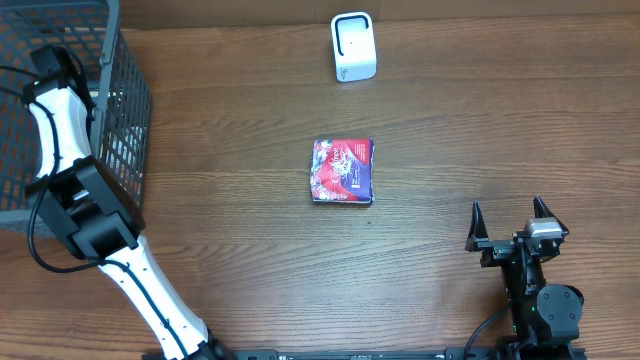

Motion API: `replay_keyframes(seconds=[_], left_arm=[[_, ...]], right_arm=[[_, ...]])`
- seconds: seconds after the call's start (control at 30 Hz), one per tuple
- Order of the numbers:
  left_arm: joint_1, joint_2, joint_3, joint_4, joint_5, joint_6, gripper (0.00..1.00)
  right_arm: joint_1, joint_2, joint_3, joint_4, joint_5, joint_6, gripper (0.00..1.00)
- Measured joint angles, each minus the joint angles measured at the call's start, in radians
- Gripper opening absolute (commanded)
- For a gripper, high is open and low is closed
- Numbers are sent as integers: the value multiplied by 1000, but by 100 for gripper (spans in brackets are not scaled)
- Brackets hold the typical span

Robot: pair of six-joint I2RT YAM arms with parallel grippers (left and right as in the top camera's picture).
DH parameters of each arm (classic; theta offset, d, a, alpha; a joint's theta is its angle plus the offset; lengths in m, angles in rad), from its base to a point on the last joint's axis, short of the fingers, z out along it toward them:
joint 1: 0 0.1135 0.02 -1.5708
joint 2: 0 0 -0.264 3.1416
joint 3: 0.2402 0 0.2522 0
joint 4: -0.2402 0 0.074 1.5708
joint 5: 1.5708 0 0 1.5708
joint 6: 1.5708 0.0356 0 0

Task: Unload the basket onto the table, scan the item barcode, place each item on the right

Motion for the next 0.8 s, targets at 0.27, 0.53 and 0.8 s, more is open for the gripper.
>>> replay_keyframes(seconds=[0.27, 0.53, 0.8], left_arm=[[6, -46, -106, 75, -1, 4, 57], [16, -60, -132, 78, -15, 14, 4], [16, -50, -65, -85, -18, -63, 4]], right_arm=[[0, 0, 0, 0, 0, 0, 100], [0, 0, 0, -1, 0, 0, 100], [0, 0, 0, 0, 0, 0, 100]])
